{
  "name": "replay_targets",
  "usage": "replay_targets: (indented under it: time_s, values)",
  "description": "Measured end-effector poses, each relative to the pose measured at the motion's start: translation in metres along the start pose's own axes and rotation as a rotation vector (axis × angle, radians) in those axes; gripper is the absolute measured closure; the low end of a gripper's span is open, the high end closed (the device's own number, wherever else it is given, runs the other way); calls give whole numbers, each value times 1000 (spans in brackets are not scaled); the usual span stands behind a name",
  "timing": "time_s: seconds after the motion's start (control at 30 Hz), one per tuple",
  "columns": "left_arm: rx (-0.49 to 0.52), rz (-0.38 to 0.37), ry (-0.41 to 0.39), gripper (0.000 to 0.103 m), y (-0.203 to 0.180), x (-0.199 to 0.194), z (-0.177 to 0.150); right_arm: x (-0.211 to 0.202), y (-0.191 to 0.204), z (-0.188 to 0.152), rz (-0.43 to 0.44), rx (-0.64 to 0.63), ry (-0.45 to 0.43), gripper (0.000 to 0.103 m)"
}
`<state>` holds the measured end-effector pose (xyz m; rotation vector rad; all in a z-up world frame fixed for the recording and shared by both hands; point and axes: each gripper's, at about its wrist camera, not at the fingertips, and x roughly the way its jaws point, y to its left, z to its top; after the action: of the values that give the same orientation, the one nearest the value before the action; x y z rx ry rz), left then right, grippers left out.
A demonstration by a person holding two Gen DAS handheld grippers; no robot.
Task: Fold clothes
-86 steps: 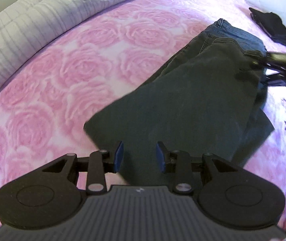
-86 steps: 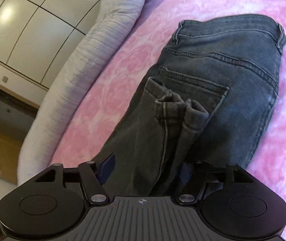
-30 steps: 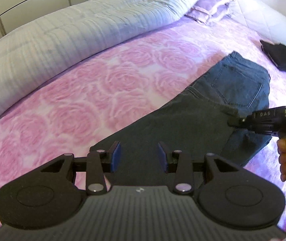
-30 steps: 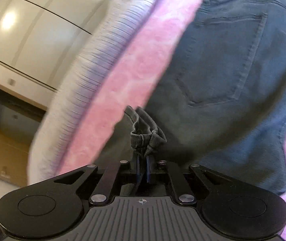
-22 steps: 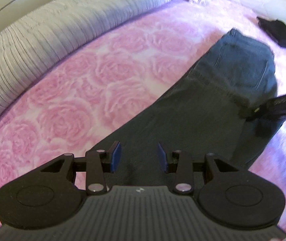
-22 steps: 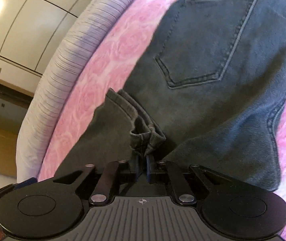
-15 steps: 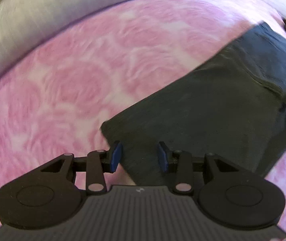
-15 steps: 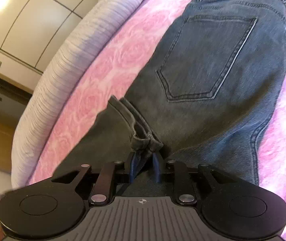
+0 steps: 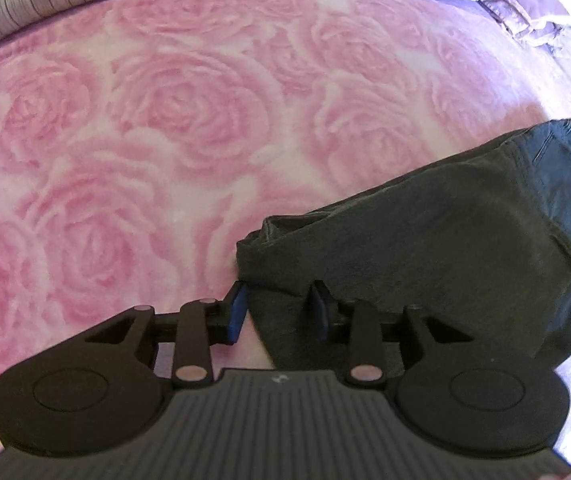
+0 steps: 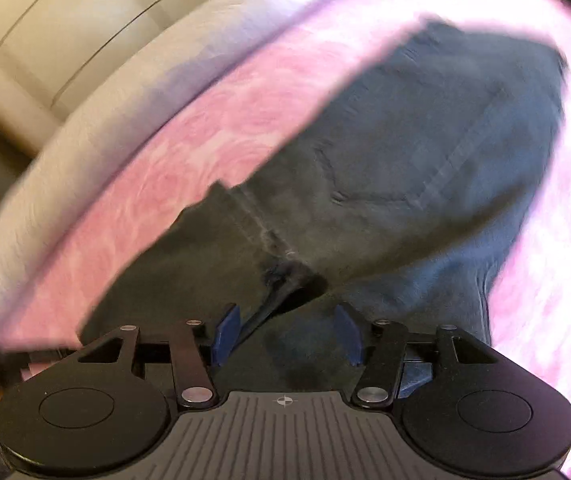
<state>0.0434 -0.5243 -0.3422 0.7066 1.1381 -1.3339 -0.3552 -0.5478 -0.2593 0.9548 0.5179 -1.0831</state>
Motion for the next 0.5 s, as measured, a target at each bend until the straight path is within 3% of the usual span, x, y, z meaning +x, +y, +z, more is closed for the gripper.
replay_targets:
  time_s: [0.07, 0.13, 0.23, 0.3, 0.37, 0.43, 0.5]
  values:
    - [18, -22, 5, 70, 6, -10, 3, -6, 36, -13, 29, -187, 14, 46]
    - [101, -24, -20, 71, 8, -28, 5, -8, 80, -36, 92, -412, 39, 43]
    - [312, 18, -74, 66, 10, -55, 2, -3, 145, -85, 194, -736, 76, 33]
    - [501, 69, -100, 60, 10, -63, -10, 7, 182, -120, 218, -928, 80, 30]
    - [690, 120, -126, 54, 10, -72, -21, 24, 210, -150, 188, -1094, 79, 29]
    - [911, 179, -150, 45, 8, -75, -40, 45, 226, -173, 78, -1244, 83, 30]
    - [1161, 216, -162, 42, 3, -69, -66, 63, 226, -181, -53, -1319, 77, 32]
